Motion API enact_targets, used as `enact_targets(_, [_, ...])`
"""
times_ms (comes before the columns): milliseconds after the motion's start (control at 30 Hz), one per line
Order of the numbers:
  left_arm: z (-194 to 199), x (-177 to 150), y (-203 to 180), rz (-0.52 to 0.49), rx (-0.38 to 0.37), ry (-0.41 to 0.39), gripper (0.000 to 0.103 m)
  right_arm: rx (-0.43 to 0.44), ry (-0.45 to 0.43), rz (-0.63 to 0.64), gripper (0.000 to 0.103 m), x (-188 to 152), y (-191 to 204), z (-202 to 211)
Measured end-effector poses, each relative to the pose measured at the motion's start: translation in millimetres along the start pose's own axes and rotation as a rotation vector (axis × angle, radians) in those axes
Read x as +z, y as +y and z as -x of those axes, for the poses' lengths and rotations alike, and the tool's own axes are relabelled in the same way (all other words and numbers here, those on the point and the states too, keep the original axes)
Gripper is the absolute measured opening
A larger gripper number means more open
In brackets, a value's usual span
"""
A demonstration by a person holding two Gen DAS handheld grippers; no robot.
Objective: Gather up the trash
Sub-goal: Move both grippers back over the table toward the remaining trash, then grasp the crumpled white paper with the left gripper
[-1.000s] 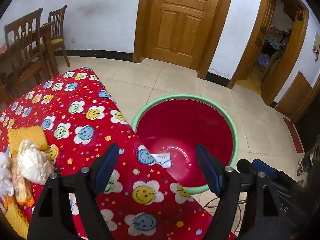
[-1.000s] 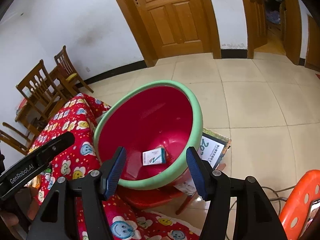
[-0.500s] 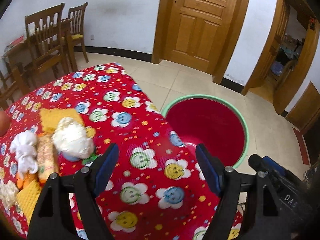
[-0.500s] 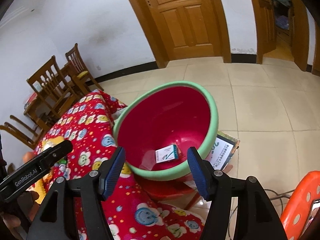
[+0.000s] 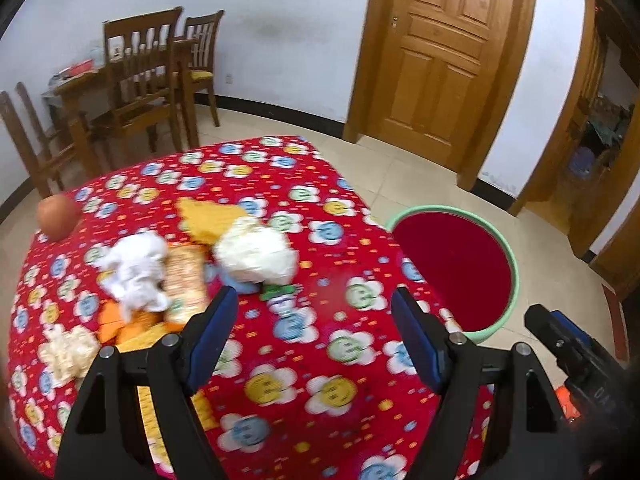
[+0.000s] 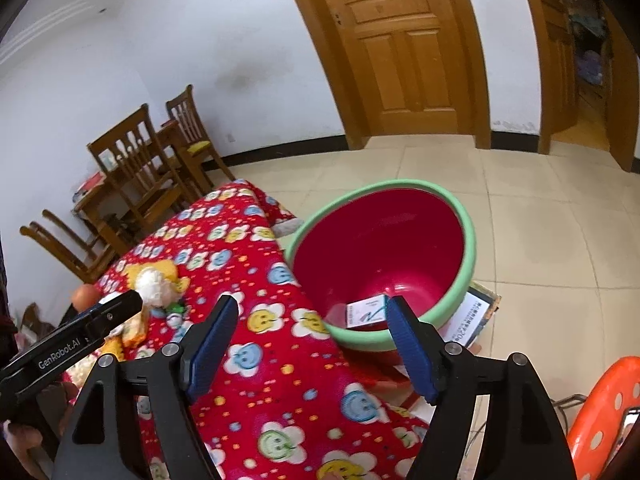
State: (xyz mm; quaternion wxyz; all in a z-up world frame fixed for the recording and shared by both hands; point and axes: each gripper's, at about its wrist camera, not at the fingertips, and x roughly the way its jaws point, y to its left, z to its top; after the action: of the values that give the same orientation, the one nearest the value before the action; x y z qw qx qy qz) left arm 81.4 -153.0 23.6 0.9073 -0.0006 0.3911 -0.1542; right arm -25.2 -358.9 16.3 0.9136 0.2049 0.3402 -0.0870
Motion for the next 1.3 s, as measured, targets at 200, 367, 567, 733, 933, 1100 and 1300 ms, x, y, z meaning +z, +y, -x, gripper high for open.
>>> enact_targets(200, [21.6, -8.5, 33.7, 0.045, 0.059, -0.019, 0.079, 0.037, 0.016, 0.034, 0.078, -6.5, 23.5, 1.2])
enact_targets(367, [32.0, -19.5, 61.6, 0.079, 0.122, -0.01, 0.079, 0.056, 0.029, 0.066, 0.078, -13.9, 40.2, -0.4])
enact_targets(567, [39.7, -30.8, 98.2, 0.128, 0.177, -0.005, 0.079, 0.083, 0.036, 0.08, 0.078, -20.2, 55.3, -2.7])
enact_targets(733, [39.9, -40.4, 127.7, 0.171, 0.223, 0.005, 0.079, 0.084, 0.047, 0.098, 0.08, -23.8, 65.7, -7.2])
enact_targets(933, [30.3, -53.2, 163.4, 0.22, 0.289, 0.039, 0.079, 0.08, 0.069, 0.109, 0.08, -29.5, 76.2, -14.3])
enact_targets(1100, [20.4, -55.8, 180.8, 0.232, 0.314, 0.059, 0.079, 0.08, 0.09, 0.105, 0.08, -33.2, 82.0, -19.8])
enact_targets(1300, [7.1, -57.9, 195.8, 0.245, 0.327, 0.087, 0.079, 0.083, 0.101, 0.105, 0.08, -36.1, 89.7, -24.1])
